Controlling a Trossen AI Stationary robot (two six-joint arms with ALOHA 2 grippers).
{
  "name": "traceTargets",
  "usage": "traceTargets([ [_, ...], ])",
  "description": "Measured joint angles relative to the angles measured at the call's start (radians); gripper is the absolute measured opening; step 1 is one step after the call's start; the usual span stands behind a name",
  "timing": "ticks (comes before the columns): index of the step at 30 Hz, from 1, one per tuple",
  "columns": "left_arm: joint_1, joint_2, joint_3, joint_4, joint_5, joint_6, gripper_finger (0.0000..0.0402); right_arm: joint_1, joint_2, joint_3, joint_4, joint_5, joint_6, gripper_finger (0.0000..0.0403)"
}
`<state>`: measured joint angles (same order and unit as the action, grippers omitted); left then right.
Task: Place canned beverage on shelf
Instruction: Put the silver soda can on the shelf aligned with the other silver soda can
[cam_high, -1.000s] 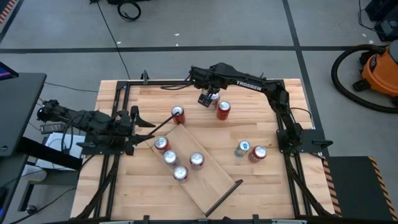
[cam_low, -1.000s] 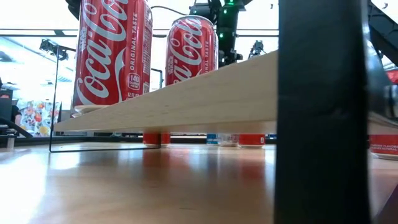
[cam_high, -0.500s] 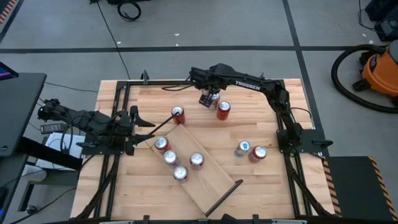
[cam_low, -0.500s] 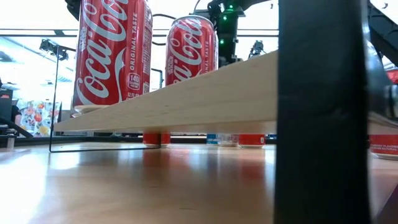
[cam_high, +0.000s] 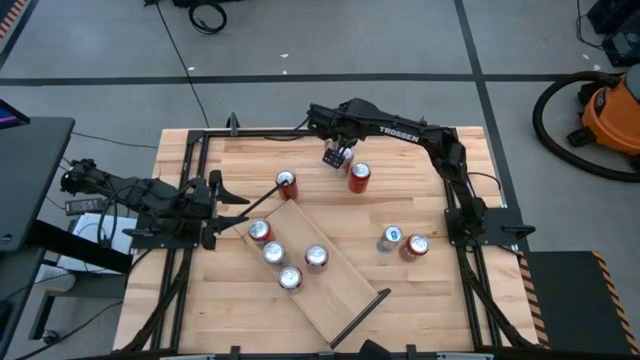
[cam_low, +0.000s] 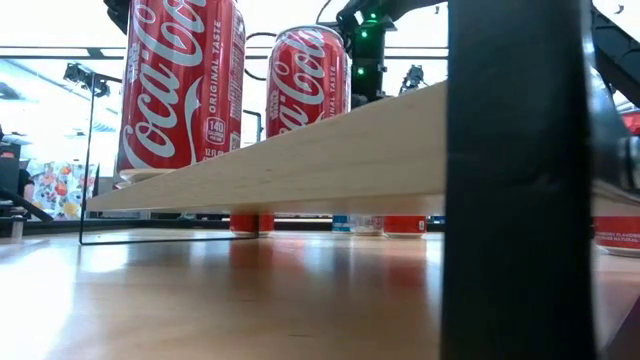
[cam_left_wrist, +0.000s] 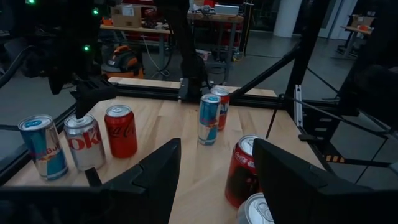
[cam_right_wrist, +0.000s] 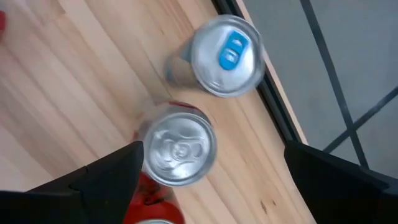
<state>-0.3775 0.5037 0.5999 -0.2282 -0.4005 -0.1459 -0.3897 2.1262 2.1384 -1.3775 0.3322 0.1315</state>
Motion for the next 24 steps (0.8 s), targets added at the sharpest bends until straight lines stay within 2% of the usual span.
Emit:
traceTargets([
  [5,0.0,0.0,0.0,-0.006,0.0,0.0,0.021,-0.004,0.0,0.0,0.001,0.026,-0.004,0.04],
  [14,0.0,0.0,0.0,-0.04,0.0,-0.023,0.021,0.004,-0.001,-0.002,0.009,0.007,0.007,0.04],
  [24,0.0,0.0,0.0,-0.078,0.0,-0.074,0.021,0.011,-0.003,-0.093,0.069,0.013,0.047,0.04],
])
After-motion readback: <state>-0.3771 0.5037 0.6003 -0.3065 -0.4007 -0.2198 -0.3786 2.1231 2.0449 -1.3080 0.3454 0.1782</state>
